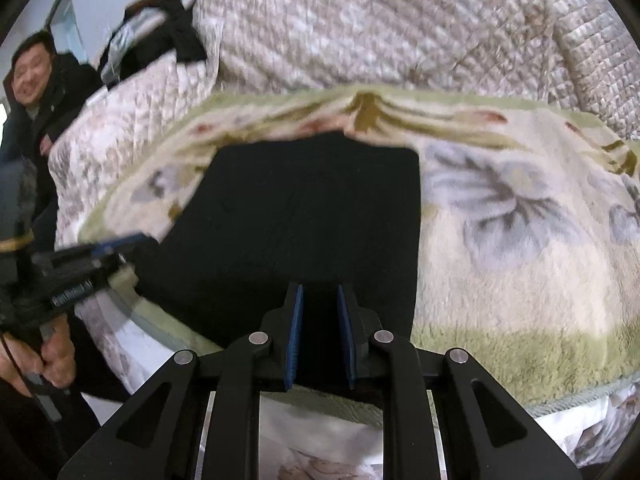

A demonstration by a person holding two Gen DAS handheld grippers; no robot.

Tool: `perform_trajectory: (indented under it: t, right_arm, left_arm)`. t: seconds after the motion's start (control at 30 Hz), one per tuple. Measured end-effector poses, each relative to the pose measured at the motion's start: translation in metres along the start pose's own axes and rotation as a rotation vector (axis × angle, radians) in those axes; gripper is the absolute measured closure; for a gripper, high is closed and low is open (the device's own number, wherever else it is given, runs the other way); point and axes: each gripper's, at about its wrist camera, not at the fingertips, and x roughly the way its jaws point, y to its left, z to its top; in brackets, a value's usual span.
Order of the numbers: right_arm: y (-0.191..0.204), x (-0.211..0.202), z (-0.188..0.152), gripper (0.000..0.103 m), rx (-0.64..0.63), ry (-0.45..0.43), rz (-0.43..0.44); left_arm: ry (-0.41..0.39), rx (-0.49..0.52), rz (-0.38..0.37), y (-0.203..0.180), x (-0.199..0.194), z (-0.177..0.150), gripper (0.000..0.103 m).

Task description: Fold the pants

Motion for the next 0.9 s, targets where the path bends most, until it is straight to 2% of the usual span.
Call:
perform_trajectory:
  t: [0.27,0.4,0.67,0.8,0.9]
  right_arm:
    - [-0.007,-0.011,0.009,0.084,0.029,-0.021,0.024]
    - [-0.009,-0.013,0.016,0.076,0.041,-0.026,0.047]
    - [-0.011,-0.009,0.025,0.075,0.039,-0.028,0.054]
    - [-0.011,-0.005,0.03,0.075,0.029,-0.024,0.055]
    - [-0.01,-0.001,0.038,0.075,0.012,-0.023,0.056]
  left_arm:
    - [0.005,-0.011,-0.015,-0.004,-0.008,0.016,0.081]
    - [0.01,-0.006,-0.015,-0.007,-0.008,0.021,0.081]
    - [0.031,0.031,-0.016,-0.016,0.002,0.029,0.081]
    - [0.033,0.061,-0.021,-0.021,0.008,0.038,0.075]
    - [0.033,0.084,-0.031,-0.024,0.016,0.048,0.064]
